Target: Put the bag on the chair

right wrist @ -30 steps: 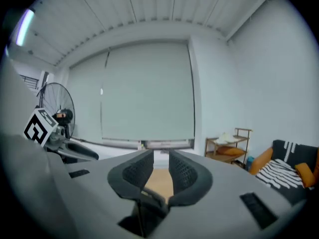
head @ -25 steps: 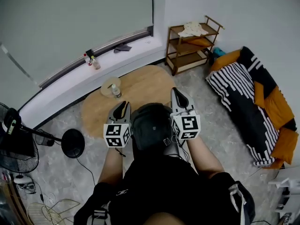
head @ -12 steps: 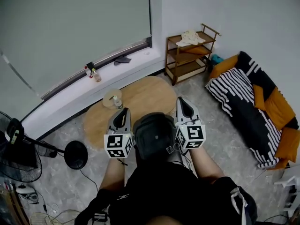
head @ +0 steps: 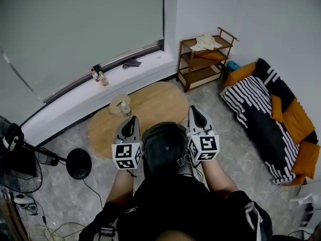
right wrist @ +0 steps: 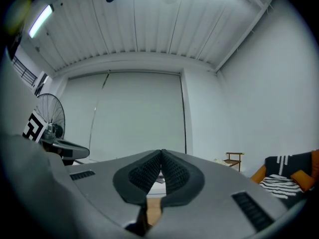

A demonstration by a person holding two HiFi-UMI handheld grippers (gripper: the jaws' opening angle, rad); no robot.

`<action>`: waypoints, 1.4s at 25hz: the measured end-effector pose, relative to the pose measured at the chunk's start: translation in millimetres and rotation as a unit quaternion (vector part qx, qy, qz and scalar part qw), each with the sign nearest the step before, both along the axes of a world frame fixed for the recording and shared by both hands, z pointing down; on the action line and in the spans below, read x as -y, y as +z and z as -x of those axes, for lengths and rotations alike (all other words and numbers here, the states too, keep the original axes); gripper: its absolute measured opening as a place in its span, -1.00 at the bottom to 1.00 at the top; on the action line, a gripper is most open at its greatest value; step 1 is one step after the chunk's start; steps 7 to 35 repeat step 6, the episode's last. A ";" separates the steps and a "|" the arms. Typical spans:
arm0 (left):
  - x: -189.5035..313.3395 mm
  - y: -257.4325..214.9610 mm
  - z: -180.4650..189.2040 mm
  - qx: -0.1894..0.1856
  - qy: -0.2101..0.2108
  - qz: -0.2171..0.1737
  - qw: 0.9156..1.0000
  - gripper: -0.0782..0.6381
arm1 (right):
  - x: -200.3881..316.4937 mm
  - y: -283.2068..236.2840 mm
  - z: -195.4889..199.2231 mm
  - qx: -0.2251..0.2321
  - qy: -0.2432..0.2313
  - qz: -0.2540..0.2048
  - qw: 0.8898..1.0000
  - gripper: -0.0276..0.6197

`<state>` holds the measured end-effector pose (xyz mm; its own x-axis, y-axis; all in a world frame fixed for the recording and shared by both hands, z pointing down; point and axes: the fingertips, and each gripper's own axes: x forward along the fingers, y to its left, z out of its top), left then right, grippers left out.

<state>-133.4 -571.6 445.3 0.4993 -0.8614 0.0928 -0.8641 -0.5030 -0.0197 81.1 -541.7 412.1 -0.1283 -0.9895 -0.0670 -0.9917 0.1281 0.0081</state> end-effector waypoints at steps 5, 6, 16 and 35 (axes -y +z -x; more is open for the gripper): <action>5.6 -0.7 -3.7 -0.003 -0.002 0.004 1.000 -0.73 | 4.0 1.0 0.1 -0.003 -0.006 0.004 1.000 -0.87; 5.9 -1.5 -5.4 -0.003 0.000 0.004 1.000 -0.73 | 4.4 0.7 -0.1 -0.004 -0.007 0.005 1.000 -0.87; 5.9 -1.5 -5.4 -0.003 0.000 0.004 1.000 -0.73 | 4.4 0.7 -0.1 -0.004 -0.007 0.005 1.000 -0.87; 5.9 -1.5 -5.4 -0.003 0.000 0.004 1.000 -0.73 | 4.4 0.7 -0.1 -0.004 -0.007 0.005 1.000 -0.87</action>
